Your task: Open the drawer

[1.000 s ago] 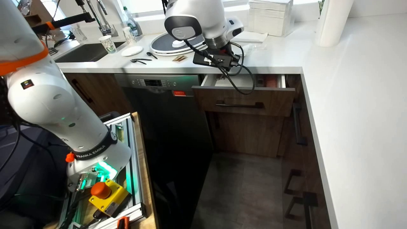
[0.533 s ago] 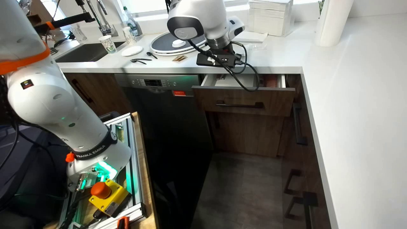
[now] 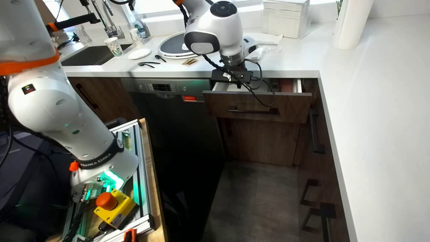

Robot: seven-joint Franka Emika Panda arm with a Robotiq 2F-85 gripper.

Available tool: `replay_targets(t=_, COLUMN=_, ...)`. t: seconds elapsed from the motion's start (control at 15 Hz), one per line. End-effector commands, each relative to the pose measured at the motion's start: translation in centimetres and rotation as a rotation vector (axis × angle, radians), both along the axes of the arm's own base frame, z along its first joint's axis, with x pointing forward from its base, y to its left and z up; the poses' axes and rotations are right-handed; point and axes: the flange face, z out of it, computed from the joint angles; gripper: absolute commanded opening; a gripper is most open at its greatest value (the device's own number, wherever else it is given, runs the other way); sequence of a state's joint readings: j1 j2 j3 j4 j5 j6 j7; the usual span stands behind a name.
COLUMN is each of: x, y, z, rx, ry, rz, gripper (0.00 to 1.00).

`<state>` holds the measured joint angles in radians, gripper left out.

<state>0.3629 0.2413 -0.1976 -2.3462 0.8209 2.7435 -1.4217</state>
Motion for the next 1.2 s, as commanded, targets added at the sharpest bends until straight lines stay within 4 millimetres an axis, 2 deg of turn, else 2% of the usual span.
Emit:
replay_targets(t=0.0, x=1.1, y=0.4, z=-1.8, rx=-0.015, ry=-0.004, rz=0.080, gripper=0.00)
replay_targets(t=0.47, x=2.3, y=1.6, z=-3.0, rx=-0.025, ry=-0.022, rz=0.188, gripper=0.00)
replay_targets(t=0.8, x=2.2, y=1.1, z=-3.7, rx=-0.042, ry=0.011, rz=0.181, gripper=0.00)
replay_targets(t=1.13, x=1.9, y=0.4, z=-3.2, rx=-0.091, ry=0.074, rz=0.150, gripper=0.00)
